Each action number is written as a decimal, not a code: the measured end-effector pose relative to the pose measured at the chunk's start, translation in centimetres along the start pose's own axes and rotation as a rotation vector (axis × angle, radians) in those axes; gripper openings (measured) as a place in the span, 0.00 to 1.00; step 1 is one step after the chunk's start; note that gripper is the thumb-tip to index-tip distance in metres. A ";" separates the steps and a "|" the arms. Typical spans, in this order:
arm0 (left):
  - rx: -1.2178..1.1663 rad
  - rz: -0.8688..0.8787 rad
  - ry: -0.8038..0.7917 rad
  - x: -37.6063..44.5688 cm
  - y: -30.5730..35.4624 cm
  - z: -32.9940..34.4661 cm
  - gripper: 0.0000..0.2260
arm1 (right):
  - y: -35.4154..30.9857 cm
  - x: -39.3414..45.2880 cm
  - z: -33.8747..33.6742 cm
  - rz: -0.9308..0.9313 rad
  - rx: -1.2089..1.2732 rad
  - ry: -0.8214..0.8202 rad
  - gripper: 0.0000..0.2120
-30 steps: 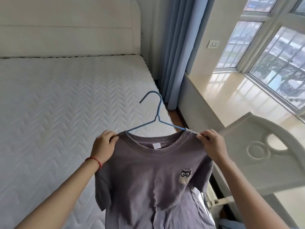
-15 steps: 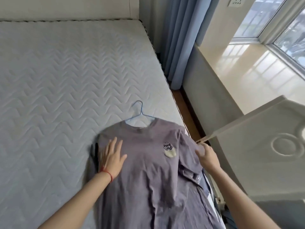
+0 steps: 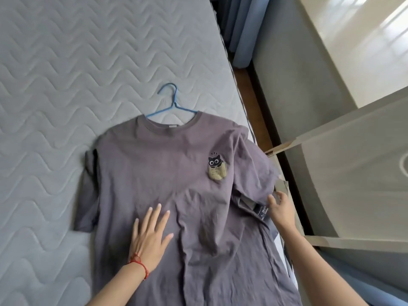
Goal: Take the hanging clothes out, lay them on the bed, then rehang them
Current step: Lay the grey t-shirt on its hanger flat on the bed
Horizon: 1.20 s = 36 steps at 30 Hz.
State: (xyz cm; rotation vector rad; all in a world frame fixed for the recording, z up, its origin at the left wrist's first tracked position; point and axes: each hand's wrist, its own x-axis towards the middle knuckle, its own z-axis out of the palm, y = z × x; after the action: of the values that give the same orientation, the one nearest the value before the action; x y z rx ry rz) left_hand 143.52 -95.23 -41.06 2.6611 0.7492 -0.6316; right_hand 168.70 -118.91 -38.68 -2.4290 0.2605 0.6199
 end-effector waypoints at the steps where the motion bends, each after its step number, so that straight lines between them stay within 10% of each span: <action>1: 0.026 0.010 -0.002 0.0 0.1 0.9 0.30 | 0.5 0.8 0.2 0.060 0.045 -0.009 0.24; 8: 0.015 -0.029 0.016 0.0 1.5 4.6 0.30 | 1.5 4.5 2.4 0.133 0.353 -0.105 0.18; 17: 0.035 -0.088 -0.023 0.2 1.9 5.6 0.29 | 1.1 5.6 2.3 0.034 0.390 0.151 0.07; 26: 0.076 -0.055 0.018 0.3 1.9 5.6 0.42 | 1.1 6.9 -2.4 0.131 -0.004 0.438 0.23; 36: -0.173 -0.112 0.167 0.1 0.8 3.7 0.30 | -4.9 -7.6 14.2 -0.904 -0.256 -0.068 0.22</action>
State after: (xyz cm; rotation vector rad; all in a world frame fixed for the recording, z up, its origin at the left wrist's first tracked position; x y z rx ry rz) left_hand 142.84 -97.33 -44.11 2.5475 0.9588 -0.3562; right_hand 158.44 -106.14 -42.46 -2.4066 -0.9478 0.3177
